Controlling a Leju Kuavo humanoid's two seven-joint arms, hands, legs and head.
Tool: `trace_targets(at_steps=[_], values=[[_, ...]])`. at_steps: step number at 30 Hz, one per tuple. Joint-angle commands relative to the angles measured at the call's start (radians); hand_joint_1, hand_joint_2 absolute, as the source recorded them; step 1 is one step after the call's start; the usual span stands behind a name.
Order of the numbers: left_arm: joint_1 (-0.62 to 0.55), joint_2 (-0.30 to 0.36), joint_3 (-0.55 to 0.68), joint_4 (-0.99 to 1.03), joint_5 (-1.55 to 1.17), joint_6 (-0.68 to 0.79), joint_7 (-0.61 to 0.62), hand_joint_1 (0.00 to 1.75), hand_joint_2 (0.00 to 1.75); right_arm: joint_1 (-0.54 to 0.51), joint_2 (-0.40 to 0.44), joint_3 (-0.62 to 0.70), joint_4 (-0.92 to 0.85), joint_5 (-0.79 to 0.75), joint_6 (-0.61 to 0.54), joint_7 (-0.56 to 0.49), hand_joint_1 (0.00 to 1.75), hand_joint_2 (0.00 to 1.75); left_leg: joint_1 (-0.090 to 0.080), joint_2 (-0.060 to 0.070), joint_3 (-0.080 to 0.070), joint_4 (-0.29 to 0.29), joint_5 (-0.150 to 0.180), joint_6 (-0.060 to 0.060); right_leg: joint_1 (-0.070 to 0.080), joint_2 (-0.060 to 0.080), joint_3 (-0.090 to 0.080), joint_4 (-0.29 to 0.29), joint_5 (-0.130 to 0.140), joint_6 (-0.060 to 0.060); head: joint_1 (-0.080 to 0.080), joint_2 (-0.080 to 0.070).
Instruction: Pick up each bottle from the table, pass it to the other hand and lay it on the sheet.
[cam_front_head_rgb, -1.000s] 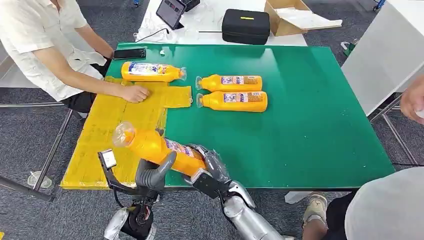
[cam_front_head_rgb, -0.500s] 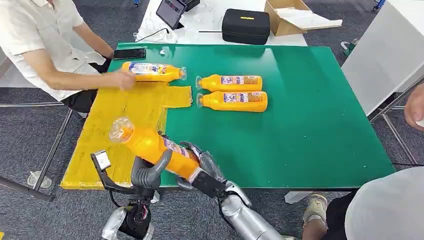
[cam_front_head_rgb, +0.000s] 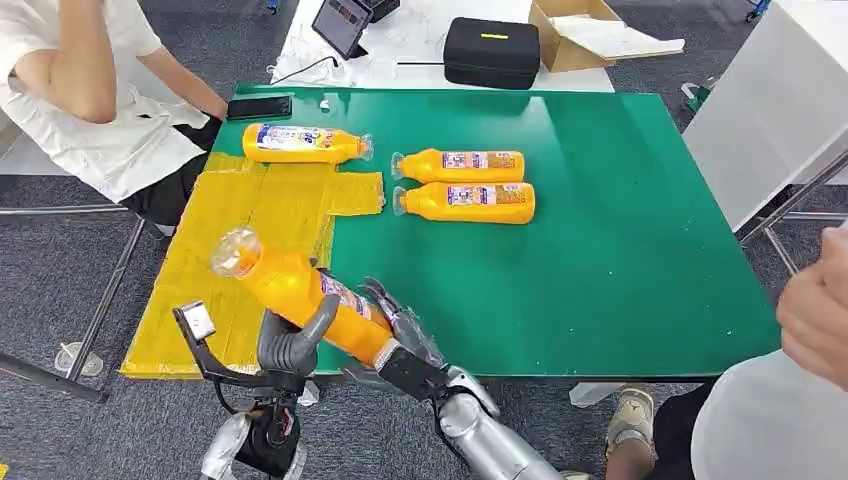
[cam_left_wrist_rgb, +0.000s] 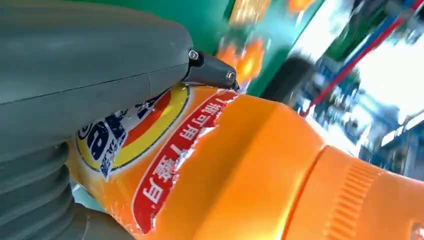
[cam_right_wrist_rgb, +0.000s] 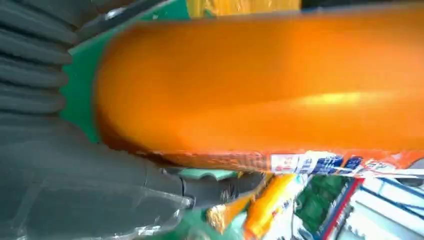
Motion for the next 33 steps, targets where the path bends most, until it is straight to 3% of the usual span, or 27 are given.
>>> trace_targets(at_steps=[1,3,7,10,14,15,20,24,30,32,33], values=[[-0.060,-0.012,0.218,0.121,-0.980,0.621,-0.189,1.75,1.75,0.217,-0.051,-0.273,-0.381,0.086,-0.462,-0.068,0.00,0.00,-0.001,-0.005,0.005,-0.002,0.000,0.001,0.000,-0.007,0.006,-0.001,-0.002,-0.001,0.000,0.000],[-0.052,-0.041,0.345,0.120,-1.186,0.621,-0.189,1.75,1.75,0.280,-0.027,-0.437,-0.590,0.140,-0.462,-0.068,0.00,0.00,-0.001,-0.002,0.002,-0.001,0.000,0.001,0.000,-0.003,0.002,0.000,-0.001,-0.001,0.000,0.000],[-0.073,-0.044,0.366,0.135,-1.241,0.621,-0.189,1.75,1.75,0.332,-0.016,-0.543,-0.800,0.206,-0.462,-0.068,0.00,0.00,-0.002,-0.007,0.000,0.001,-0.001,0.002,-0.001,-0.008,0.002,0.002,-0.003,-0.001,0.000,0.000],[-0.095,-0.044,0.360,0.178,-1.231,0.621,-0.182,1.75,1.75,0.340,-0.020,-0.520,-0.786,0.175,-0.462,-0.068,0.00,0.00,-0.001,-0.005,0.001,0.001,-0.001,0.002,-0.001,-0.006,0.002,0.001,-0.002,-0.001,0.000,0.000],[-0.122,-0.065,0.461,0.221,-1.528,0.621,-0.145,1.75,1.75,0.311,-0.036,-0.447,-0.708,0.132,-0.462,-0.068,0.00,0.00,-0.001,-0.004,0.002,-0.001,0.000,0.001,0.000,-0.004,0.003,0.000,-0.001,-0.001,0.000,0.000],[-0.170,-0.030,0.400,0.331,-1.491,0.621,-0.131,1.75,1.75,0.298,-0.044,-0.412,-0.677,0.121,-0.462,-0.068,0.00,0.00,-0.001,-0.002,0.001,-0.001,0.000,0.001,0.000,-0.002,0.001,0.000,0.000,-0.001,0.000,0.000],[-0.253,0.030,0.269,0.504,-1.608,0.613,-0.003,1.75,1.75,0.267,-0.064,-0.344,-0.620,0.092,-0.462,-0.068,0.00,0.00,-0.001,-0.003,0.003,-0.002,0.001,0.001,0.000,-0.004,0.004,-0.001,-0.001,-0.002,0.000,0.000],[-0.335,0.083,0.153,0.691,-1.664,0.528,0.070,1.75,1.75,0.243,-0.077,-0.292,-0.589,0.060,-0.462,-0.068,0.00,0.00,-0.001,-0.003,0.003,-0.002,0.002,0.000,0.000,-0.004,0.004,-0.001,0.000,-0.001,0.000,0.000],[-0.394,0.089,0.101,0.836,-1.670,0.461,0.143,1.75,1.75,0.216,-0.088,-0.247,-0.535,0.029,-0.462,-0.068,0.00,0.00,-0.001,-0.001,0.005,-0.002,0.001,0.000,0.000,-0.002,0.005,-0.002,0.000,-0.002,0.000,0.000],[-0.401,0.091,0.092,0.851,-1.680,0.457,0.159,1.66,1.75,0.215,-0.088,-0.244,-0.534,0.025,-0.462,-0.068,0.00,0.00,0.000,-0.002,0.004,-0.002,0.001,0.000,0.000,-0.003,0.005,-0.001,-0.001,-0.002,0.000,0.000],[-0.406,0.088,0.092,0.866,-1.676,0.438,0.178,1.40,1.75,0.216,-0.087,-0.245,-0.527,0.019,-0.462,-0.068,0.00,0.00,0.000,-0.001,0.002,-0.001,0.001,0.000,0.000,-0.001,0.002,-0.001,0.000,-0.001,0.000,0.000]])
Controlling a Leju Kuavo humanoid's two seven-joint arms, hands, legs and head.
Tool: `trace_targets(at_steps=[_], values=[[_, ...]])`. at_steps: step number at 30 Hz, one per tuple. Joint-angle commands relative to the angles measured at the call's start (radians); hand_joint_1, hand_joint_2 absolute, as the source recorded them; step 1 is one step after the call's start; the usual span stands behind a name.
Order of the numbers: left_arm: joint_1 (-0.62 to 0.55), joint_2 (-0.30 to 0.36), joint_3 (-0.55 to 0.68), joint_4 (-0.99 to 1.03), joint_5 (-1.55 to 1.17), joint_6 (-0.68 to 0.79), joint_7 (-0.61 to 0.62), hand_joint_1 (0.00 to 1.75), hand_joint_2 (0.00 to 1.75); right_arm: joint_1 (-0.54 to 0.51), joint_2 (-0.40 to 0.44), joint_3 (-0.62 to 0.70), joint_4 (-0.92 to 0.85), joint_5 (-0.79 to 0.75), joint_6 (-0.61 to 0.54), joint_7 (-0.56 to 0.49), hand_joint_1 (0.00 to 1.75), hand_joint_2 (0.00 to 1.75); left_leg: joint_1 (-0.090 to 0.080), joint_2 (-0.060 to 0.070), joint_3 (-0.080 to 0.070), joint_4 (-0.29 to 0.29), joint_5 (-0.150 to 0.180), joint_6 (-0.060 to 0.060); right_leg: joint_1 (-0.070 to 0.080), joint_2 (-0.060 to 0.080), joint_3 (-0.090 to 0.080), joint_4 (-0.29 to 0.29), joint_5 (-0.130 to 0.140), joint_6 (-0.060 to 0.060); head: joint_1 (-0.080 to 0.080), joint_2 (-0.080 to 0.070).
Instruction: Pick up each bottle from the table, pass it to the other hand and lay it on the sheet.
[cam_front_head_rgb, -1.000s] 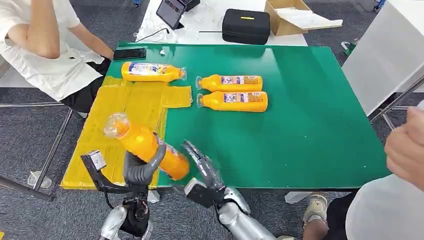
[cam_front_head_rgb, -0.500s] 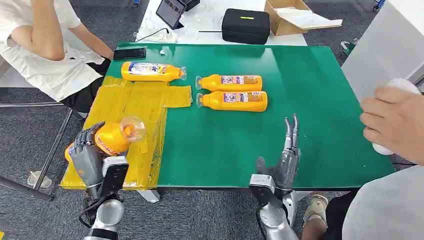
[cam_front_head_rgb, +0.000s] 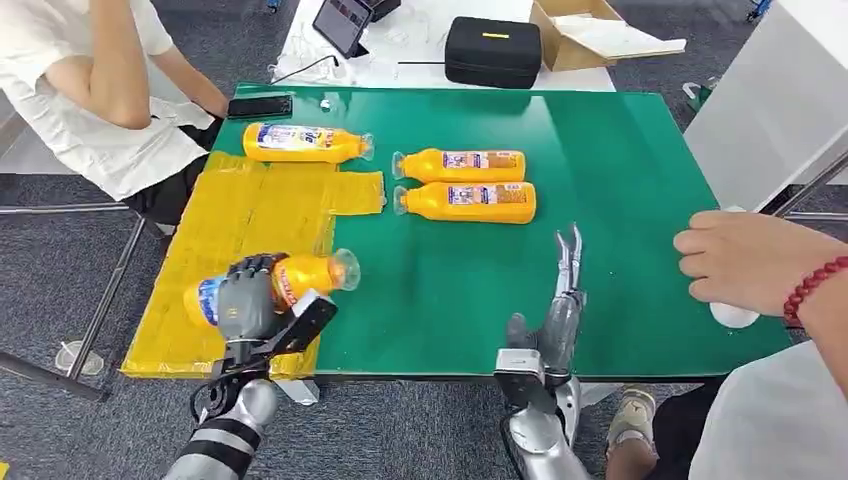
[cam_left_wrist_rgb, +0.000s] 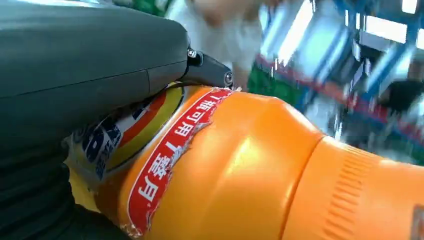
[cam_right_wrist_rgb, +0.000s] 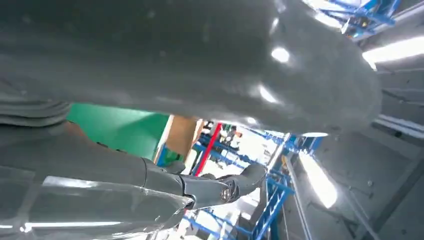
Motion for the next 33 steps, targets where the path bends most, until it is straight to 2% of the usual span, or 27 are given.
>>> trace_targets(at_steps=[1,2,3,4,5,6,7,8,10,15,17,18,19,20,21,24,27,33], values=[[-0.140,0.062,-0.139,0.316,-0.033,-0.080,0.108,1.17,1.75,-0.058,-0.043,0.075,0.129,-0.037,0.001,0.000,0.00,0.00,0.000,0.002,0.007,-0.002,-0.001,0.001,0.000,0.000,0.006,-0.001,-0.001,-0.002,0.000,0.000],[-0.142,0.062,-0.142,0.318,-0.035,-0.088,0.112,1.17,1.75,-0.059,-0.044,0.077,0.131,-0.039,0.001,0.000,0.00,0.00,0.000,0.001,0.005,-0.001,-0.001,0.001,0.001,0.000,0.004,-0.001,-0.001,-0.001,0.000,0.000],[-0.144,0.063,-0.145,0.322,-0.036,-0.101,0.119,0.68,1.75,-0.060,-0.045,0.078,0.133,-0.041,0.001,0.000,0.00,0.00,0.000,0.001,0.007,-0.002,-0.001,0.001,0.000,-0.001,0.007,-0.001,-0.001,-0.002,0.000,0.000],[-0.153,0.062,-0.154,0.336,-0.042,-0.144,0.137,0.51,1.75,-0.064,-0.047,0.083,0.145,-0.049,0.001,0.000,0.00,0.00,0.000,0.001,0.006,-0.001,-0.001,0.001,0.000,0.000,0.005,-0.001,-0.001,-0.001,0.000,0.000],[-0.153,0.062,-0.154,0.336,-0.042,-0.144,0.137,0.51,1.75,-0.064,-0.047,0.083,0.145,-0.049,0.001,0.000,0.00,0.00,0.000,0.002,0.008,-0.002,-0.002,0.001,0.000,0.000,0.007,-0.001,-0.001,-0.002,0.000,0.000],[-0.157,0.065,-0.158,0.340,-0.044,-0.168,0.143,0.23,1.75,-0.068,-0.051,0.088,0.151,-0.055,0.001,0.000,0.00,0.00,0.000,0.002,0.007,-0.002,-0.001,0.001,0.000,0.001,0.006,-0.001,-0.001,-0.002,0.000,0.000],[-0.162,0.070,-0.168,0.340,-0.046,-0.210,0.156,0.07,1.75,-0.070,-0.054,0.092,0.156,-0.056,0.001,0.000,0.00,0.00,0.000,0.002,0.005,-0.001,-0.001,0.001,0.001,0.001,0.004,-0.001,0.000,-0.001,0.000,0.000],[-0.164,0.072,-0.171,0.341,-0.045,-0.229,0.162,0.03,1.75,-0.071,-0.054,0.093,0.157,-0.059,0.001,0.000,0.00,0.00,0.000,0.004,0.010,-0.002,-0.002,0.002,0.000,0.001,0.009,-0.001,-0.001,-0.002,0.000,0.000],[-0.170,0.077,-0.180,0.348,-0.048,-0.269,0.161,0.00,1.75,-0.075,-0.057,0.100,0.161,-0.066,0.001,0.000,0.00,0.00,0.000,0.002,0.004,-0.001,-0.001,0.001,0.000,0.001,0.004,-0.001,0.000,-0.001,0.000,0.000],[-0.172,0.081,-0.178,0.349,-0.034,-0.312,0.149,0.00,1.75,-0.080,-0.059,0.105,0.167,-0.080,0.001,0.000,0.00,0.00,0.000,0.001,0.006,-0.001,-0.001,0.001,0.000,0.000,0.006,-0.001,0.000,-0.001,0.000,0.000],[-0.158,0.078,-0.145,0.325,0.049,-0.386,0.088,0.00,1.75,-0.094,-0.076,0.141,0.196,-0.131,0.003,0.000,0.00,0.00,0.000,0.001,0.006,-0.001,0.000,0.001,0.000,0.000,0.006,-0.001,0.000,-0.001,0.000,0.000],[-0.147,0.079,-0.141,0.311,0.090,-0.427,0.040,0.00,1.75,-0.106,-0.078,0.144,0.233,-0.159,0.058,0.000,0.00,0.00,-0.001,0.003,0.009,-0.002,-0.001,0.001,0.000,0.001,0.009,-0.002,0.000,-0.001,0.000,0.000],[-0.138,0.083,-0.136,0.304,0.126,-0.465,0.004,0.00,1.75,-0.105,-0.079,0.145,0.226,-0.171,0.059,0.000,0.00,1.75,0.000,0.003,0.008,-0.002,-0.001,0.001,0.000,0.001,0.009,-0.001,0.000,-0.001,0.000,0.000],[-0.138,0.083,-0.136,0.304,0.126,-0.465,0.004,0.00,1.75,-0.105,-0.079,0.145,0.226,-0.171,0.059,0.000,0.00,1.75,-0.001,0.005,0.012,-0.003,-0.001,0.002,0.000,0.002,0.012,-0.003,0.000,-0.002,0.000,0.000],[-0.138,0.083,-0.136,0.304,0.126,-0.465,0.004,0.00,1.75,-0.105,-0.079,0.145,0.226,-0.171,0.059,0.000,0.00,1.75,-0.001,0.002,0.008,-0.002,0.000,0.001,0.000,0.001,0.009,-0.001,0.000,-0.001,0.000,0.000],[-0.124,0.087,-0.136,0.286,0.195,-0.569,-0.069,0.00,1.75,-0.111,-0.083,0.160,0.226,-0.180,0.057,0.000,0.00,1.75,-0.001,0.001,0.012,-0.002,0.000,0.001,0.000,-0.001,0.013,-0.001,0.000,-0.001,0.000,0.000],[-0.105,0.089,-0.139,0.250,0.246,-0.604,-0.129,0.00,1.75,-0.116,-0.083,0.165,0.226,-0.189,0.061,0.000,0.00,1.75,-0.001,-0.003,0.013,-0.002,0.001,0.001,0.000,-0.004,0.015,-0.002,0.000,-0.001,0.000,0.000],[-0.105,0.089,-0.139,0.250,0.246,-0.604,-0.129,0.00,1.75,-0.116,-0.083,0.165,0.226,-0.189,0.061,0.000,0.00,1.75,-0.001,-0.005,0.014,-0.002,0.002,0.002,-0.001,-0.006,0.016,-0.001,0.000,-0.001,0.000,0.000]])
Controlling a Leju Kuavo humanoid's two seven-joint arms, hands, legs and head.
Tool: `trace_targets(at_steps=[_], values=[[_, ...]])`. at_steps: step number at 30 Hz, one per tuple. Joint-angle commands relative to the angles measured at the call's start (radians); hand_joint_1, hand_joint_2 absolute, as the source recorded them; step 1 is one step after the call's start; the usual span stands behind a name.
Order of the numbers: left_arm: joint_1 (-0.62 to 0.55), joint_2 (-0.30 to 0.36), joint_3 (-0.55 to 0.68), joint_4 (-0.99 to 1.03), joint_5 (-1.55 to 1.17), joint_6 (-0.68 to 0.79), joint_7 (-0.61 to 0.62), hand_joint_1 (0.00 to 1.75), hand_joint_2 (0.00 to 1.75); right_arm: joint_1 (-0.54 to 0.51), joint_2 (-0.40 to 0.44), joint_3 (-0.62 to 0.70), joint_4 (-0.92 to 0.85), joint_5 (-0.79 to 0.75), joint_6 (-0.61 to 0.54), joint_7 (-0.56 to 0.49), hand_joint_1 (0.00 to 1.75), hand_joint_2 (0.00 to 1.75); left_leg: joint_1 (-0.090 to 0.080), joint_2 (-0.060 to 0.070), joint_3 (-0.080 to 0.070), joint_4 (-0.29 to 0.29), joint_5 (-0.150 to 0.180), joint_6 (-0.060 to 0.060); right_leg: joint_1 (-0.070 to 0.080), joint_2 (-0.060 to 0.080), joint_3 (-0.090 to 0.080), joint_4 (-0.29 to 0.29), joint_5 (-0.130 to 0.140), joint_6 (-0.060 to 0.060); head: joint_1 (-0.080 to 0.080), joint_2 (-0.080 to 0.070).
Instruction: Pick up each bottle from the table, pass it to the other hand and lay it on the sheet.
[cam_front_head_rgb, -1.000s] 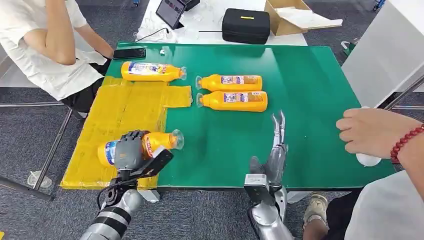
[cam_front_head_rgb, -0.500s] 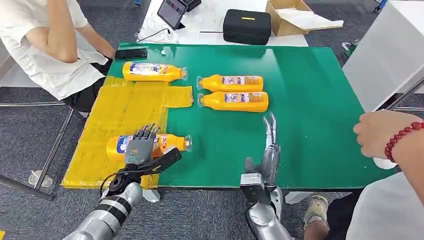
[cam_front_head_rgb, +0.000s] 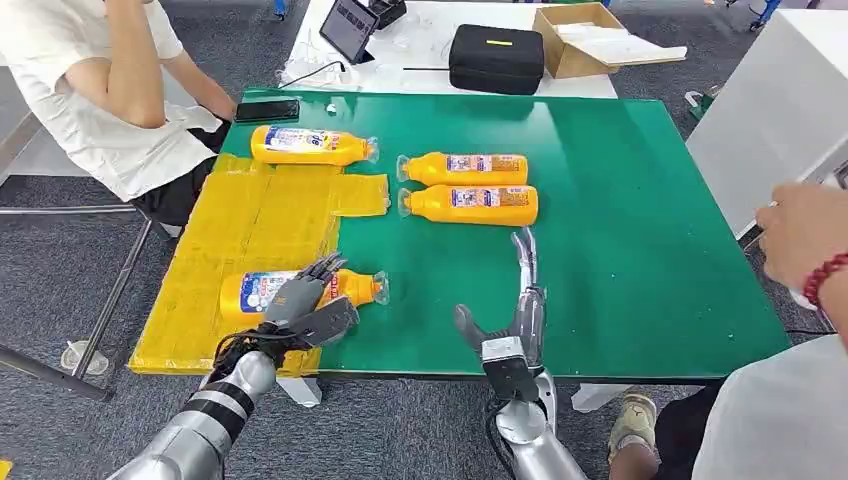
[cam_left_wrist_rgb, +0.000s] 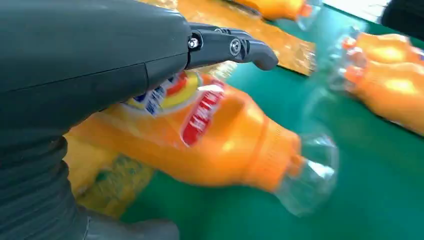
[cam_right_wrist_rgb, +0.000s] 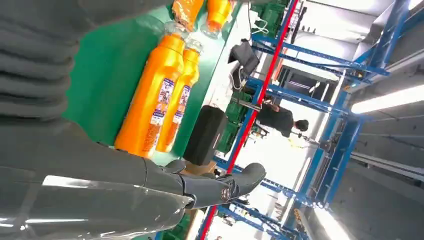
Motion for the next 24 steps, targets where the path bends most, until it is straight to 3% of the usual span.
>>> trace_targets(at_steps=[1,8,12,16,20,21,23,24], values=[[0.048,0.026,-0.009,0.022,0.011,-0.023,-0.001,0.00,1.75,-0.046,-0.026,0.035,0.079,-0.006,0.001,0.000,0.00,1.75,-0.001,0.004,0.003,-0.001,-0.001,0.001,0.000,0.003,0.001,-0.001,0.001,-0.001,0.000,0.000],[0.054,0.021,-0.007,-0.002,0.038,-0.031,-0.021,0.00,1.75,-0.044,-0.028,0.036,0.078,-0.008,0.004,0.000,0.00,1.75,-0.001,0.006,0.004,-0.002,-0.001,0.001,0.000,0.004,0.002,-0.001,0.001,-0.001,0.000,0.000],[0.106,0.001,-0.012,-0.155,0.116,0.019,-0.038,0.00,1.75,-0.026,-0.034,0.035,0.065,-0.005,0.008,0.000,0.00,1.75,-0.001,0.004,0.003,-0.001,-0.001,0.001,0.000,0.002,0.001,-0.001,0.000,-0.001,0.000,0.000],[0.201,-0.062,-0.014,-0.395,0.186,0.274,-0.039,0.00,1.75,0.006,-0.037,0.026,0.044,0.018,-0.026,0.000,0.00,1.75,-0.001,0.001,0.000,0.000,0.000,0.001,0.000,0.000,-0.001,0.000,0.000,0.000,0.000,0.000],[0.280,-0.093,-0.082,-0.566,0.287,0.413,-0.078,0.00,1.75,0.019,-0.017,-0.005,0.034,-0.012,0.003,0.000,0.00,1.75,0.000,0.002,-0.005,0.000,0.000,0.001,0.000,0.000,-0.006,0.000,0.000,0.000,0.000,0.000],[0.300,-0.102,-0.095,-0.607,0.326,0.428,-0.091,0.00,1.75,0.020,-0.012,-0.011,0.032,-0.012,0.007,0.000,0.00,0.00,-0.001,0.002,-0.004,0.001,-0.002,0.002,0.000,-0.001,-0.005,0.001,-0.002,-0.001,0.000,0.000],[0.325,-0.104,-0.134,-0.670,0.419,0.440,-0.082,0.00,1.75,0.035,0.006,-0.040,0.014,-0.079,0.104,0.000,0.00,0.00,-0.001,0.002,-0.006,0.001,-0.001,0.001,0.000,0.000,-0.006,0.000,-0.001,-0.001,0.000,0.000],[0.338,-0.100,-0.165,-0.706,0.504,0.437,-0.066,0.00,1.75,0.063,0.053,-0.140,0.003,-0.275,0.388,0.000,0.00,0.00,-0.001,0.003,-0.004,0.001,-0.003,0.002,0.000,0.000,-0.005,0.001,-0.002,-0.001,0.000,0.000]])
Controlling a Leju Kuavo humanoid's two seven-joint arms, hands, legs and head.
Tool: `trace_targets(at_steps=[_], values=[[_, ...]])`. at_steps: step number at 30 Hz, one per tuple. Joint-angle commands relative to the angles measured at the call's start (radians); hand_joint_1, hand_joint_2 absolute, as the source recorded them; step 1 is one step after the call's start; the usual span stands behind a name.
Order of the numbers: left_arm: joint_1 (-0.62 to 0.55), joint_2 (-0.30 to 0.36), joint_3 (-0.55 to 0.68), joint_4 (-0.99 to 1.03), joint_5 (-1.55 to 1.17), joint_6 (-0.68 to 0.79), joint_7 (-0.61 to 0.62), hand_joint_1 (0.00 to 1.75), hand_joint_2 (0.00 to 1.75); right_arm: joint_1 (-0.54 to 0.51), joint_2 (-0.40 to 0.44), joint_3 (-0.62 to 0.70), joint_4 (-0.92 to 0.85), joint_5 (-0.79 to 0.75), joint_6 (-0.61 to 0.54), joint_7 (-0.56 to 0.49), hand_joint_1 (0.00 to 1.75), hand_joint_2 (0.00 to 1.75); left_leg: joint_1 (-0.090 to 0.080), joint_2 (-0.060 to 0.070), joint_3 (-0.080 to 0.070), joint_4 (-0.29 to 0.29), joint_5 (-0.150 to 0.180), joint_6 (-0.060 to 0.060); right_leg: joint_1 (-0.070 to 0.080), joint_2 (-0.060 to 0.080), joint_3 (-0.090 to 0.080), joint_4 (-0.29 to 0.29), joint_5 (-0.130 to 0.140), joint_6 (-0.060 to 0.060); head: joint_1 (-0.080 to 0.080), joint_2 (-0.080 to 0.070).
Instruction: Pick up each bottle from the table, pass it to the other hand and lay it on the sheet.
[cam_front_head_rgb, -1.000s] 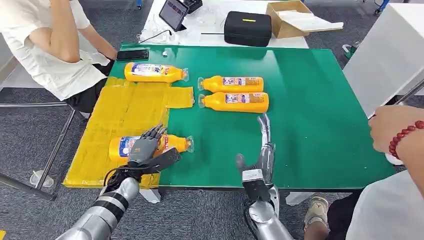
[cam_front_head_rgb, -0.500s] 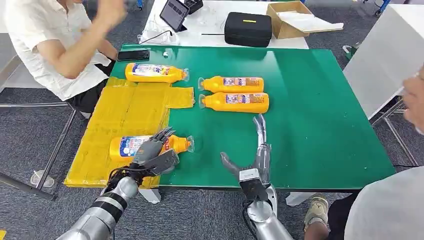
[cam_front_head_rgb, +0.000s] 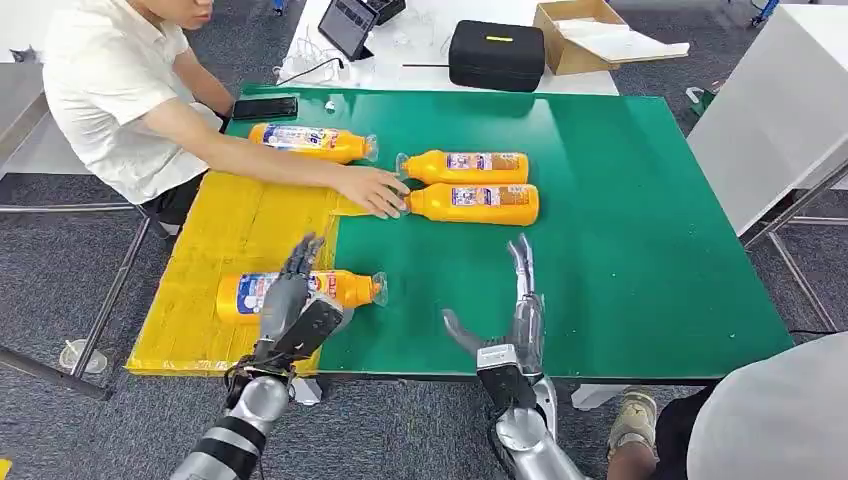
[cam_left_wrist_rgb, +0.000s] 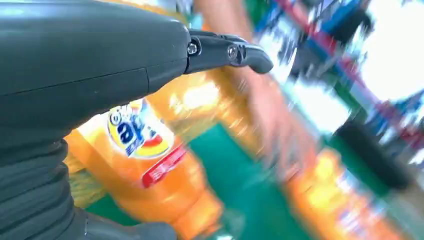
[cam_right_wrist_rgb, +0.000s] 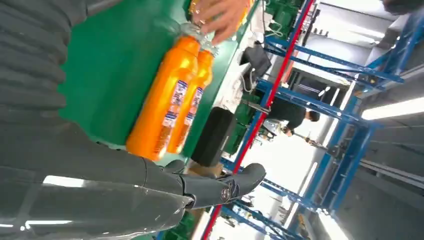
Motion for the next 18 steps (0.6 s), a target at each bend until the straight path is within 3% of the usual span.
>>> trace_targets(at_steps=[1,4,6,7,8,9,10,11,13,14,18], values=[[0.142,-0.032,-0.168,-0.375,0.361,0.061,0.025,0.00,1.75,0.052,0.111,-0.229,0.020,-0.354,0.468,0.009,0.00,0.00,-0.001,0.001,0.001,0.001,-0.002,0.001,0.000,0.000,0.001,0.001,-0.002,-0.001,0.000,0.000],[0.159,-0.029,-0.193,-0.409,0.522,0.086,0.051,0.00,1.75,0.081,0.115,-0.216,-0.028,-0.270,0.464,0.031,0.00,0.00,-0.001,0.000,0.000,0.000,-0.002,0.001,0.000,-0.001,-0.001,0.001,-0.002,-0.001,0.000,0.000],[0.170,-0.018,-0.203,-0.422,0.575,0.149,0.033,0.00,1.75,0.081,0.094,-0.138,-0.063,0.013,0.202,0.000,0.00,0.00,-0.001,0.001,0.002,0.000,-0.003,0.001,0.000,-0.001,0.000,0.001,-0.003,-0.002,0.000,0.000],[0.168,-0.009,-0.216,-0.422,0.586,0.185,0.022,0.00,1.75,0.063,0.067,-0.079,-0.031,0.180,0.011,0.000,0.00,1.75,0.000,0.002,-0.001,0.000,-0.002,0.001,0.000,0.000,-0.002,0.001,-0.002,-0.001,0.000,0.000],[0.167,-0.002,-0.223,-0.421,0.598,0.196,0.027,0.00,1.75,0.066,0.092,-0.140,-0.026,0.407,-0.040,0.000,0.00,1.75,-0.001,0.004,0.001,0.001,-0.004,0.001,0.000,0.002,-0.001,0.001,-0.003,-0.002,0.000,0.000],[0.167,-0.001,-0.224,-0.419,0.607,0.199,0.034,0.00,1.75,0.074,0.112,-0.190,-0.043,0.503,-0.040,0.000,0.00,1.75,0.000,0.005,0.001,0.000,-0.003,0.001,0.001,0.003,-0.001,0.000,-0.001,-0.002,0.000,0.000],[0.167,-0.001,-0.224,-0.419,0.607,0.199,0.034,0.00,1.75,0.074,0.112,-0.190,-0.043,0.503,-0.040,0.000,0.00,1.75,0.000,0.003,-0.001,-0.001,-0.002,0.001,0.000,0.001,-0.003,0.000,-0.001,-0.001,0.000,0.000],[0.165,0.001,-0.228,-0.410,0.621,0.200,0.039,0.00,0.00,0.075,0.119,-0.239,-0.053,0.613,-0.040,0.000,0.00,1.75,0.000,0.002,-0.002,-0.001,-0.001,0.001,0.000,0.000,-0.003,0.000,-0.001,-0.001,0.000,0.000],[0.172,0.001,-0.249,-0.392,0.640,0.210,0.065,0.00,0.00,0.064,0.130,-0.334,0.001,0.714,-0.040,0.000,0.00,1.75,-0.001,0.002,0.002,-0.001,-0.003,0.001,0.000,-0.001,0.001,0.000,-0.003,-0.002,0.000,0.000],[0.176,0.005,-0.259,-0.390,0.658,0.187,0.084,0.00,1.75,0.062,0.136,-0.389,0.002,0.794,-0.040,0.000,0.00,1.75,0.000,0.000,-0.002,-0.001,-0.001,0.001,0.000,-0.001,-0.003,-0.001,-0.001,-0.001,0.000,0.000],[0.201,0.032,-0.297,-0.392,0.724,0.116,0.119,0.00,1.75,0.003,0.119,-0.587,0.103,0.984,-0.040,0.000,0.00,1.75,-0.001,0.001,0.003,-0.003,-0.001,0.002,0.000,-0.001,0.002,-0.003,-0.001,-0.001,0.000,0.000]])
